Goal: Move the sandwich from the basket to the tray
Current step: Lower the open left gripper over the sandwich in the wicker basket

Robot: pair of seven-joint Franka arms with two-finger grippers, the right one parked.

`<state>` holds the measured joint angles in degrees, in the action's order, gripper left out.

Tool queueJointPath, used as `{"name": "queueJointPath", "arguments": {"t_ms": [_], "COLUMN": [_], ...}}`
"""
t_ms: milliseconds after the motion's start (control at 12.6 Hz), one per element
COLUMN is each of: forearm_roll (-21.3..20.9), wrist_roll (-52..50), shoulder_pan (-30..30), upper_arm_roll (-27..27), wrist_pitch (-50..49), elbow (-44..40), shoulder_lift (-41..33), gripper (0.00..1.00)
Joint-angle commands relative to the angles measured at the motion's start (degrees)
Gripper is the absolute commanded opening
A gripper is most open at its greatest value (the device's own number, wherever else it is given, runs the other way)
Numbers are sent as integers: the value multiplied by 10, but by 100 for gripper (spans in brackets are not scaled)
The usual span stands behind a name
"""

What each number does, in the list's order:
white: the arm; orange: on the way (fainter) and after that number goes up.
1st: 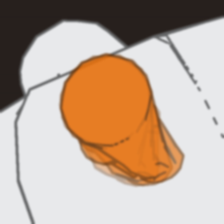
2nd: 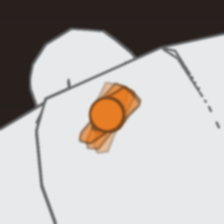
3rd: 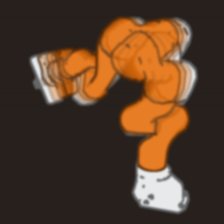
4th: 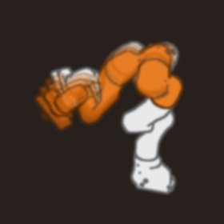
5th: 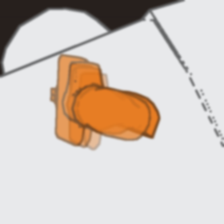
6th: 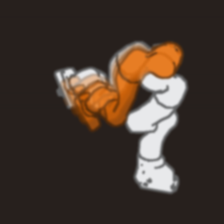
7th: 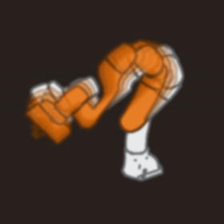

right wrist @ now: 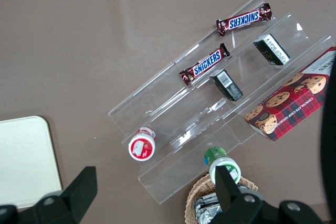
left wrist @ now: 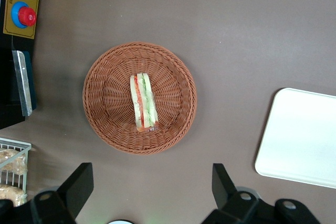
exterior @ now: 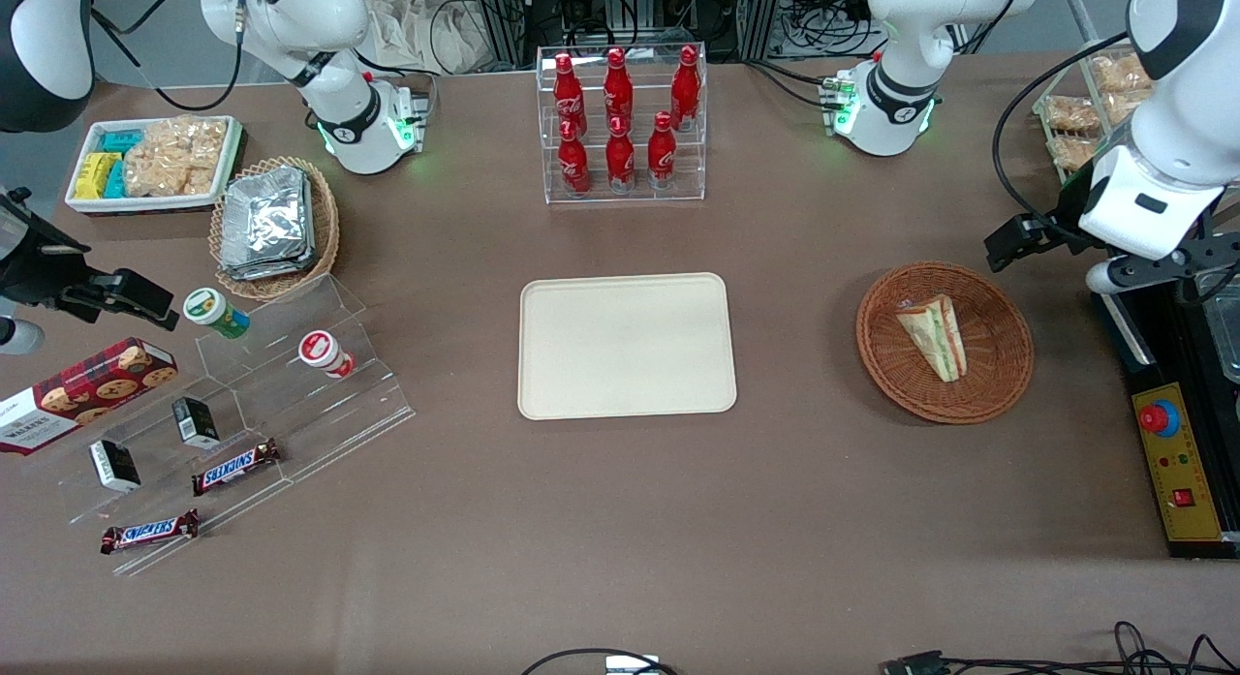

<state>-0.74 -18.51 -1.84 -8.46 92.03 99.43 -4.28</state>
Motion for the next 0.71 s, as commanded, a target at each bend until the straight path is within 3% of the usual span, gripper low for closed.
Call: {"name": "queueJointPath", "arguments": {"t_ms": [0,396,634], "forearm_roll": [-5,0,0], "wrist_roll": [19,8,6], "shoulder_pan": [-6,-4,-6], "upper_arm_roll": [-10,3,19], "wrist_pitch": [-3,8,115], "elbow": [-1,30,174], "shoulder_lift": [-6,-11,-50], "gripper": [100,100,100]}}
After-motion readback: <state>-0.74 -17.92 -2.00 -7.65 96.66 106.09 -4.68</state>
